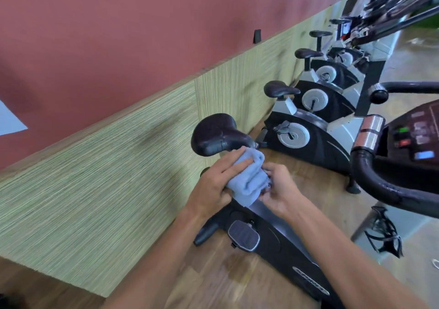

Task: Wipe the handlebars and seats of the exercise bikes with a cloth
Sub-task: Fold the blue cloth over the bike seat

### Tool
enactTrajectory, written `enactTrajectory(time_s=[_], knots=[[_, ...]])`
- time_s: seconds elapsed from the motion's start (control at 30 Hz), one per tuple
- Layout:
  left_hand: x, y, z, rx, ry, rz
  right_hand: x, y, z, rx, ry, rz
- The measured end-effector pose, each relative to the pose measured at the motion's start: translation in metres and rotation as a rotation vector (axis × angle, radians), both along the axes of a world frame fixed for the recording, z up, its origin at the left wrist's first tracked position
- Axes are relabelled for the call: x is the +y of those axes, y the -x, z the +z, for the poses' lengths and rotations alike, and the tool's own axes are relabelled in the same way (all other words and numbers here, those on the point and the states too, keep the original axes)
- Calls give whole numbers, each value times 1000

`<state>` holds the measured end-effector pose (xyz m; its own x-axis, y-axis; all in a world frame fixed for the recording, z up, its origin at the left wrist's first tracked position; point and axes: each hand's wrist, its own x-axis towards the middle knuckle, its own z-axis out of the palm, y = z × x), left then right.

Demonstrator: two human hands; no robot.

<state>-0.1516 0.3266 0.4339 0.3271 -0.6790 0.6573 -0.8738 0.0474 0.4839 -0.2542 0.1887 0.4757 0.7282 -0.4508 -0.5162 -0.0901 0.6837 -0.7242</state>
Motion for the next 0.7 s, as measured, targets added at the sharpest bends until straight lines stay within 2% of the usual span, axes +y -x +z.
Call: enactTrajectory(time_s=[0.07,0.17,0.23,0.33,0.43,0.47,0.57,0.63,0.7], knots=[[-7,-1,3,-41,-24,-51,-3,6,7,-121,-131,16],[-25,-1,10,-69,-95,-183,-5,10,16,-187,117,101],[-37,2,16,125,45,-200,-12,5,16,-188,288,78],[-62,7,37,512,358,0,-26,-7,24,-171,578,19],[-86,-1,62,811,491,70,-39,-11,44,-131,828,-92],[-90,-10,68,890,442,27,-44,-10,50,-140,893,-110],[-102,-32,92,1008,49,-236,-53,-3,70,-195,1006,-193],[-119,-39,109,983,-84,-337,-57,-1,82,-194,1056,-294],[-144,-39,131,870,-103,-380,-64,3,95,-172,1100,-426]])
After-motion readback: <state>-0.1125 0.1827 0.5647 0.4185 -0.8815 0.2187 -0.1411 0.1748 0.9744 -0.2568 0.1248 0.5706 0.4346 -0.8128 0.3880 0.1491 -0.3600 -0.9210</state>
